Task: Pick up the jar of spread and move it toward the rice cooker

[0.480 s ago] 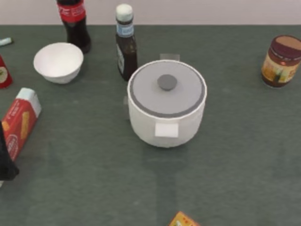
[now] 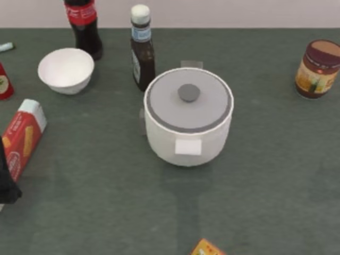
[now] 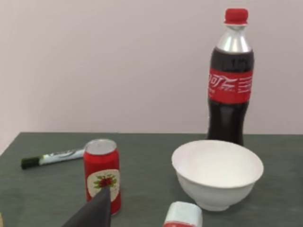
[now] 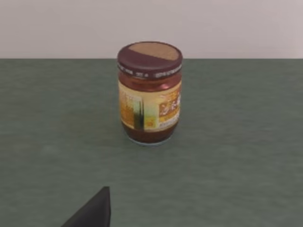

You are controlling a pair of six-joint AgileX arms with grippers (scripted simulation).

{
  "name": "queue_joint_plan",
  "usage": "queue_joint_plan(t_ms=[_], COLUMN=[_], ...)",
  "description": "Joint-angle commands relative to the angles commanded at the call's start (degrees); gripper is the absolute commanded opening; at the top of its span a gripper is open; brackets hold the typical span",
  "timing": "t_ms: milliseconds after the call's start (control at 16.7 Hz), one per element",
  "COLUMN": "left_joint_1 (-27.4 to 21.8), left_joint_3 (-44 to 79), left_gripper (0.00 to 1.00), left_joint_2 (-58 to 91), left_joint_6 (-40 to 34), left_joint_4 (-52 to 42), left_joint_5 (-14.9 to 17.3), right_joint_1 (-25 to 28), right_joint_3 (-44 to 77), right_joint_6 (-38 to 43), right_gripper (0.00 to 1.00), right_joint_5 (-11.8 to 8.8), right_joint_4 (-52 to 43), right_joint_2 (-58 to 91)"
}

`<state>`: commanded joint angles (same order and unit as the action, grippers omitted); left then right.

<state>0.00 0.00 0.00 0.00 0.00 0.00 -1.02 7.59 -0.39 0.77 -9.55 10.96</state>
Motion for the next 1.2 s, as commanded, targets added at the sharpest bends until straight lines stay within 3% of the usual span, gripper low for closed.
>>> queue_joint_plan(t_ms=[360,1200], left_joint_1=[0.0,0.0], left_joint_3=[0.0,0.0], left_gripper=[1.0,1.0], left_joint_2=[0.0,0.0], left_joint_6=[0.0,0.0], left_joint_4=[0.0,0.0], left_joint_5=[0.0,0.0], right_joint_1=[-1.3,-0.6], right_joint_3=[24.1,111.8], right_joint_6=[-1.1,-6.7], right_gripper=[1.0,1.0], right_joint_5=[0.8,-0.9], right_joint_4=[-17.2,-48.9], right_joint_2=[24.8,100.6])
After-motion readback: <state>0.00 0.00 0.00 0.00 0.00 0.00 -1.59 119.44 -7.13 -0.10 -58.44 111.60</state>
